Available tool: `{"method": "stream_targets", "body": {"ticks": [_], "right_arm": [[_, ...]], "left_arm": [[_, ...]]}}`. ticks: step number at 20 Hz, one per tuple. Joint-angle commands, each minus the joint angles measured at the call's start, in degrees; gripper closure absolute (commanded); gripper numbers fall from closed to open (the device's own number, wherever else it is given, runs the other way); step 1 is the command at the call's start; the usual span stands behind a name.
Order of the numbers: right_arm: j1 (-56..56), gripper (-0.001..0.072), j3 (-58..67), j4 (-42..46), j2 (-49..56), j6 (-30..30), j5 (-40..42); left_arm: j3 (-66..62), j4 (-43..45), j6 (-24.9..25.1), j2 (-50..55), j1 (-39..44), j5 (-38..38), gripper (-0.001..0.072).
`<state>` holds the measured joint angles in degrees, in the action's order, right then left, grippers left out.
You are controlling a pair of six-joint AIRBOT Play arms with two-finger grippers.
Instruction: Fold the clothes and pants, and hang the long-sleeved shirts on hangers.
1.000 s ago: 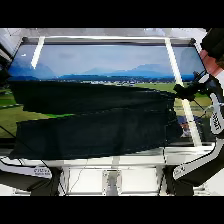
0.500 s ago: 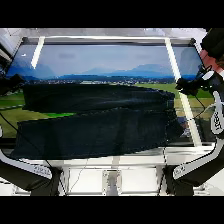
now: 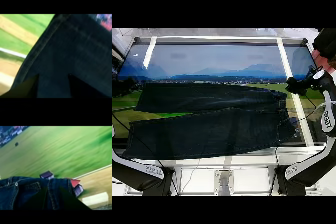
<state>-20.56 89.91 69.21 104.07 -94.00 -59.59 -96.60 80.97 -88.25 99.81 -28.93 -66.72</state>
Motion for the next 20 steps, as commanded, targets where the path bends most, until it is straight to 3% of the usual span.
{"method": "stream_targets", "body": {"ticks": [1,5,11,12,13,14,20], "right_arm": [[-0.15,0.0556,0.07,5.51,1.33,-3.04,-4.44],[0.0,0.0429,0.04,5.7,2.25,-2.84,-4.15],[2.12,0.0435,0.07,-0.46,5.14,1.16,-1.6],[2.62,0.0445,0.07,-0.79,5.14,1.16,0.02],[2.8,0.0521,0.07,-1.51,5.14,1.16,1.66],[2.89,0.069,0.07,-1.57,5.14,1.14,3.08],[2.91,0.0686,0.07,-1.64,5.14,-1.79,17.66]], "left_arm": [[-0.07,8.13,2.32,-0.02,-0.07,-9.14,0.0153],[-0.04,16.15,2.34,-0.02,-0.22,-18.01,0.0131],[0.0,14.6,2.14,-0.02,0.7,-19.47,0.0131],[0.0,14.58,2.12,-0.02,1.05,-19.54,0.0131],[0.0,14.49,2.14,-0.02,1.27,-19.76,0.0131],[0.0,14.32,2.12,-0.02,1.49,-19.96,0.0131],[0.0,9.01,2.14,-0.02,2.82,-20.09,0.0131]]}}
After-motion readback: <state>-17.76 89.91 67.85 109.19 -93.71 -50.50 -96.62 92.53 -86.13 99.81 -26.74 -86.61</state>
